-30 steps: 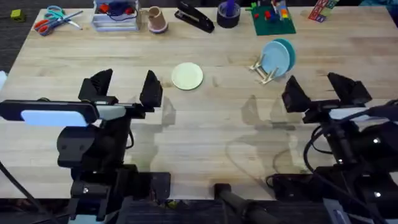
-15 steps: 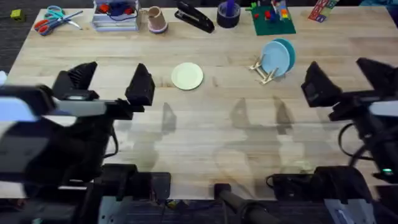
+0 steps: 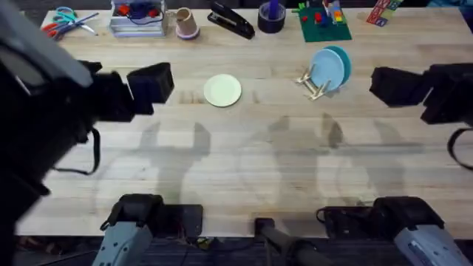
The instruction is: Pick up the plates from the table one by one and place each into a slot on the dish rack.
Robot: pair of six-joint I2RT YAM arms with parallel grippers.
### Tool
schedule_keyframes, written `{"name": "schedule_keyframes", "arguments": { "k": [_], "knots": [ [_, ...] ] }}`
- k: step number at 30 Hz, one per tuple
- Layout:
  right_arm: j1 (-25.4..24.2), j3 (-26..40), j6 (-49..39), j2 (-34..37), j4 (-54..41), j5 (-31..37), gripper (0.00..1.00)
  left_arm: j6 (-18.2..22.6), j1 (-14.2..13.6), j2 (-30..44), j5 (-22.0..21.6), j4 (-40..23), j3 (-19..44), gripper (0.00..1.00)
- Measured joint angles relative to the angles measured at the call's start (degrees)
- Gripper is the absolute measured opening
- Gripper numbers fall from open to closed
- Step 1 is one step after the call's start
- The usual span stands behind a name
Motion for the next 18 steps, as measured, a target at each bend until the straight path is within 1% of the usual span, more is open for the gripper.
{"name": "schedule_keyframes", "arguments": {
  "k": [5, 8, 12, 17, 18],
  "knots": [
    [0.00, 7.15, 0.00, 8.61, -7.05, -0.17, 0.995, 0.00, 0.00, 8.44, 0.02, -4.51, 6.62, 0.993],
    [0.00, 9.93, 0.00, 12.38, -9.68, -0.20, 0.995, 0.02, 0.00, 12.01, 0.17, -5.94, 8.54, 0.993],
    [0.00, 11.19, 0.00, 15.46, -10.57, -0.20, 0.995, 0.00, 0.00, 16.00, 0.20, -6.81, 8.96, 0.993],
    [0.00, 11.19, 0.00, 16.29, -10.68, -0.28, 0.995, 0.00, 0.00, 18.82, 0.20, -7.01, 8.96, 0.993],
    [0.00, 11.21, 0.00, 16.27, -10.68, -0.35, 0.995, 0.02, 0.00, 19.02, 0.20, -6.92, 8.96, 0.979]
  ]
}}
